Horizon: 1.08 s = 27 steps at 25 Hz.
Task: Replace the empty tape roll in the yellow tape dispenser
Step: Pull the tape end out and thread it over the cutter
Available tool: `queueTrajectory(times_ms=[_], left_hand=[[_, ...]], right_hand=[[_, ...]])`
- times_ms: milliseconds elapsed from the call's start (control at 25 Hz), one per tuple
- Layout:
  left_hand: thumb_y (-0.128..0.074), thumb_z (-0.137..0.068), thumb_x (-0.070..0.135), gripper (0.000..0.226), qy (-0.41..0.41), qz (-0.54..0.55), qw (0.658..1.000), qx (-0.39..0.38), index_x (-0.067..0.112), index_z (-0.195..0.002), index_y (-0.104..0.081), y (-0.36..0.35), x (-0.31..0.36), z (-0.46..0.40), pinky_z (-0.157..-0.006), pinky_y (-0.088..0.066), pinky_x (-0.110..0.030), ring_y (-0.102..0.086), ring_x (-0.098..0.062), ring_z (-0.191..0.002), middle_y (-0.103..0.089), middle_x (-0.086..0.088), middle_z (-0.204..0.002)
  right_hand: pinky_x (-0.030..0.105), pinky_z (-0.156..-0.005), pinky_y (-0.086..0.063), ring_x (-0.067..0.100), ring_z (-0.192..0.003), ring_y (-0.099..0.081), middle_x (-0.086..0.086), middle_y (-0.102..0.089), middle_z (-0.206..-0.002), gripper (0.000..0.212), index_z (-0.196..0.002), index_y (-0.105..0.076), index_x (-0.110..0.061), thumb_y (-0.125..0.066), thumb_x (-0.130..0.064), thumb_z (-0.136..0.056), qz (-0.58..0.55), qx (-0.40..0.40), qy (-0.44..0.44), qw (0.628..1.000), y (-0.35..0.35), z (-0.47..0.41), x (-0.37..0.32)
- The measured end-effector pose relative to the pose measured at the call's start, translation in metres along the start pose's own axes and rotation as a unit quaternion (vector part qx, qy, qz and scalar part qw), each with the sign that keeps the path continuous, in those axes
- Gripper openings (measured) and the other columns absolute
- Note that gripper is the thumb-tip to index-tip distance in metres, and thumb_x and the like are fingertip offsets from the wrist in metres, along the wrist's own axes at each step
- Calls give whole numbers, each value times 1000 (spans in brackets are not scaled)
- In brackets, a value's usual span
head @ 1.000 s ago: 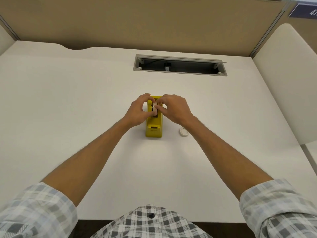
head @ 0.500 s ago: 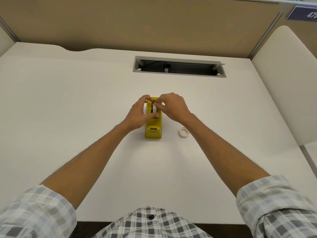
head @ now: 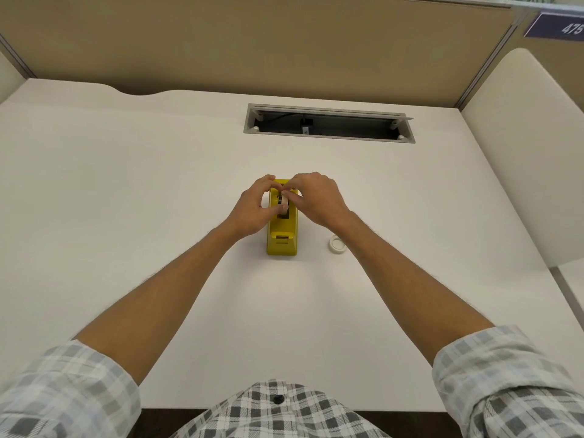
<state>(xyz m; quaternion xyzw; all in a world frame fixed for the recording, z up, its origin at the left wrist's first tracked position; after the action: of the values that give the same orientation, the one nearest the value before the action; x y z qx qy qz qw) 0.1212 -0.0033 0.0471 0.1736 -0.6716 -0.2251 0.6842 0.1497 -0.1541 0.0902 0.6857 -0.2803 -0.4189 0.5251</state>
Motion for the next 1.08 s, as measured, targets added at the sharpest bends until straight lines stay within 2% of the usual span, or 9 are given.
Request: queueTrajectory(times_ms=[120, 360, 520, 840, 1080], left_hand=[[-72, -84, 28, 37, 8, 3, 1000, 3, 27, -118, -57, 0, 0, 0, -109, -38, -49, -36, -22, -138, -37, 2, -152], [-76, -80, 25, 40, 7, 0, 1000, 3, 26, -114, -55, -1, 0, 0, -107, -41, -48, -41, -21, -134, -38, 2, -151], [-78, -78, 23, 45, 3, -12, 1000, 2, 24, -116, -54, -1, 0, 0, -107, -41, -46, -42, -22, -133, -38, 2, -151], [-61, -92, 36, 39, -2, -35, 999, -6, 24, -129, -58, -1, -3, -2, -110, -36, -47, -33, -23, -140, -32, 4, -155], [-66, -89, 33, 45, -1, -39, 999, -4, 24, -132, -57, 1, -3, -3, -111, -35, -47, -33, -22, -141, -34, 4, -154]], right_hand=[[38, -76, -54, 21, -94, -64, 1, -72, -106, 33, -116, -71, -22, -47, -37, -100, 12, -8, 3, 1000, 1, -2, -2], [30, -77, -50, 19, -96, -66, 1, -72, -111, 31, -116, -71, -19, -52, -36, -98, -17, -2, -28, 999, 1, -5, -1], [27, -70, -44, 20, -94, -66, 2, -73, -108, 32, -116, -71, -18, -50, -36, -99, -30, -9, -26, 999, 0, -3, 1], [27, -70, -42, 19, -96, -64, 0, -72, -107, 29, -112, -72, -19, -51, -35, -99, -17, 0, -12, 1000, -1, -2, 3], [26, -68, -40, 20, -94, -65, 1, -73, -106, 29, -112, -71, -18, -52, -35, -99, 7, 0, -11, 1000, -2, -8, 2]])
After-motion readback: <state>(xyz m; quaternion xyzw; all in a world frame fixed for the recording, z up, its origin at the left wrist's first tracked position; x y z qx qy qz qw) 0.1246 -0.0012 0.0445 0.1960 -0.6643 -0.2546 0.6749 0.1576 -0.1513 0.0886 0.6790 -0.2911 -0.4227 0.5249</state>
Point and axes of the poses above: each hand's wrist, its own z-axis away from the middle knuckle, its own y-axis out of the back of the hand, x = y × z, the point moved 2 cm from there along -z, towards the middle knuckle
